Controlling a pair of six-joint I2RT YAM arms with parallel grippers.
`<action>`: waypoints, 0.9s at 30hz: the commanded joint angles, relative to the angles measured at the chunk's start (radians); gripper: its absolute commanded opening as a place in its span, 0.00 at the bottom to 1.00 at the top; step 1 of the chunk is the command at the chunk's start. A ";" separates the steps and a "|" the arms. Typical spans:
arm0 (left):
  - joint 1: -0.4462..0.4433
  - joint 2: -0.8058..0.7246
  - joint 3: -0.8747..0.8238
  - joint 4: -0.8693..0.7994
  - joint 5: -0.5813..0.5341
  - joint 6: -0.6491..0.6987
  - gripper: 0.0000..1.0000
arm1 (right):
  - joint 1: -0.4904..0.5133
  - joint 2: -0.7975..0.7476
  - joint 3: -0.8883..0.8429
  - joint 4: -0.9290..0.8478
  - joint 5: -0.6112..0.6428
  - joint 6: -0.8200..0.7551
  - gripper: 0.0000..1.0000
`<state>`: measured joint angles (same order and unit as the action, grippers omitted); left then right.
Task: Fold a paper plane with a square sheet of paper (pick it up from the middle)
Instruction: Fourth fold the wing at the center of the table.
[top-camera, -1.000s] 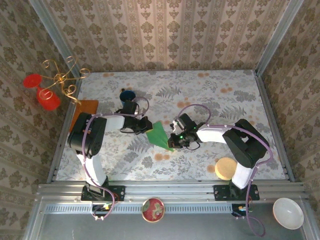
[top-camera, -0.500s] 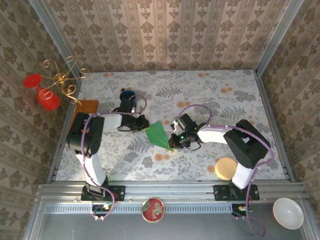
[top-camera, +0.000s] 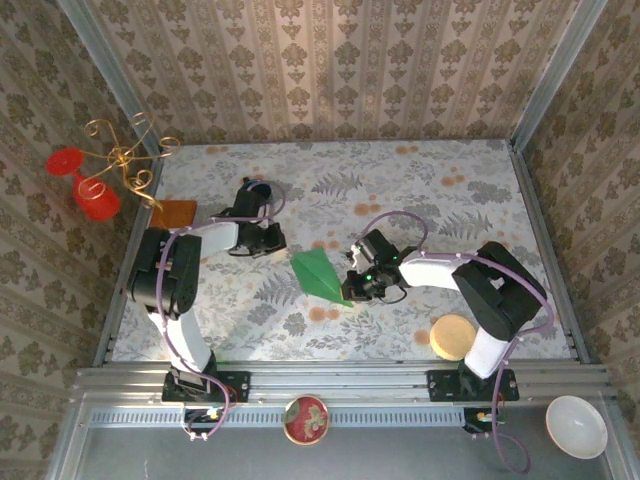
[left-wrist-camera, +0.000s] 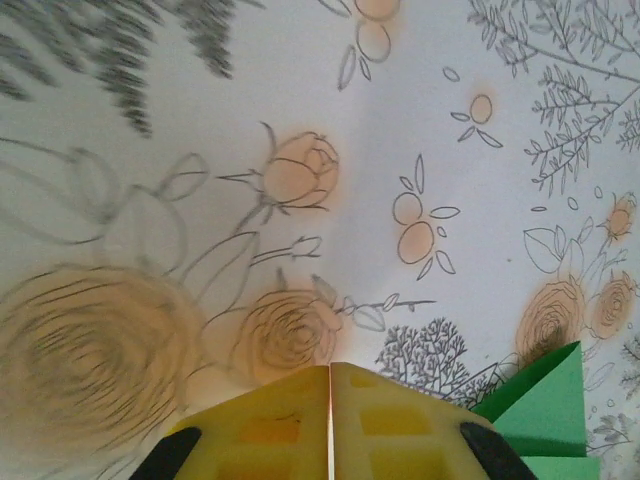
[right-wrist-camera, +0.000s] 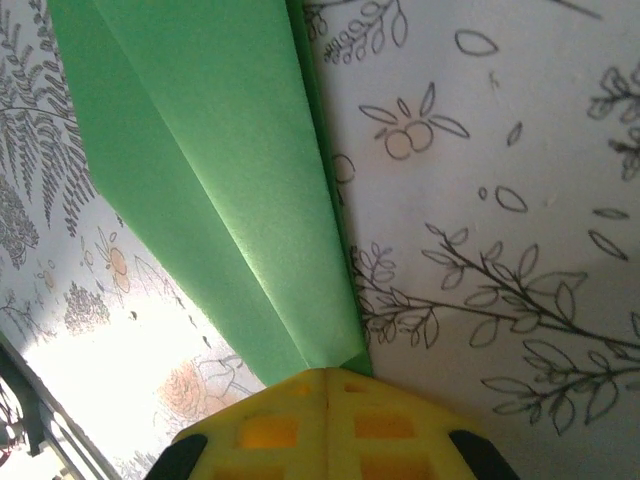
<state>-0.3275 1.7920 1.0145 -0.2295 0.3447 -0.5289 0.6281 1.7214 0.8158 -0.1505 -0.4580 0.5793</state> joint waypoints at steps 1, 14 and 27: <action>-0.047 -0.106 0.042 -0.100 -0.090 0.010 0.10 | -0.002 -0.005 -0.016 -0.103 0.017 0.023 0.05; -0.185 -0.355 -0.228 0.056 -0.110 -0.306 0.40 | -0.058 -0.072 0.043 0.129 0.021 -0.005 0.36; -0.261 -0.349 -0.331 0.201 -0.080 -0.431 0.56 | -0.111 0.130 0.196 0.150 -0.128 -0.099 0.33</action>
<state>-0.5831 1.4521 0.6922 -0.0696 0.2543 -0.9218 0.5217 1.8236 0.9882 -0.0025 -0.5289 0.5217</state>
